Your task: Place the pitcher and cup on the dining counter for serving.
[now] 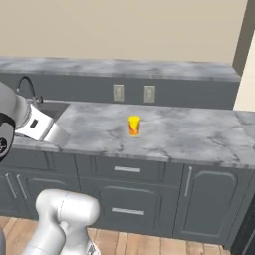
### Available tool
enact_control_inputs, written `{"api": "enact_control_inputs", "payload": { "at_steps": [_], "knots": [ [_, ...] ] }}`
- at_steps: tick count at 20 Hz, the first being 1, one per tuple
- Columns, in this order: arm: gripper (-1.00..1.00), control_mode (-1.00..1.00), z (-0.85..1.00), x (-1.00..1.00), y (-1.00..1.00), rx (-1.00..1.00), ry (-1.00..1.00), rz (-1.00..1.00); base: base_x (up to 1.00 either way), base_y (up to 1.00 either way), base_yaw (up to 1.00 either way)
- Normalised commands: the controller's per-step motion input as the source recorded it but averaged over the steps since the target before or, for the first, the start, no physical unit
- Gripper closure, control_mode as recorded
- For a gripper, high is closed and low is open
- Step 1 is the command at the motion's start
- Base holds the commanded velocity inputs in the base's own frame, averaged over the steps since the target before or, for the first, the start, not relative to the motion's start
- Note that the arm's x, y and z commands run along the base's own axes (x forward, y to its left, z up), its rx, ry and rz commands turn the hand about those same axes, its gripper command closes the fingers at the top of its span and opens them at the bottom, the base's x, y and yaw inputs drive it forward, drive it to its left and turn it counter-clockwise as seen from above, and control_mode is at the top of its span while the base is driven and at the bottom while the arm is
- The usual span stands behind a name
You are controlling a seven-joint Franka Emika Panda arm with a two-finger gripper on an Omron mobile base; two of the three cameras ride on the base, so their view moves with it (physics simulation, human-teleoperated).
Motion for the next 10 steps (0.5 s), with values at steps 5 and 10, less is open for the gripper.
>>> {"api": "enact_control_inputs", "payload": {
  "at_steps": [5, 10],
  "knots": [
    [-1.0, 1.0, 0.0, 0.0, 0.0, 0.0, 0.0, 0.0, 0.35, -0.5, 0.14],
    [-1.0, 1.0, 0.0, 0.0, 0.0, 0.0, 0.0, 0.0, 0.49, -0.41, 0.12]
  ]
}}
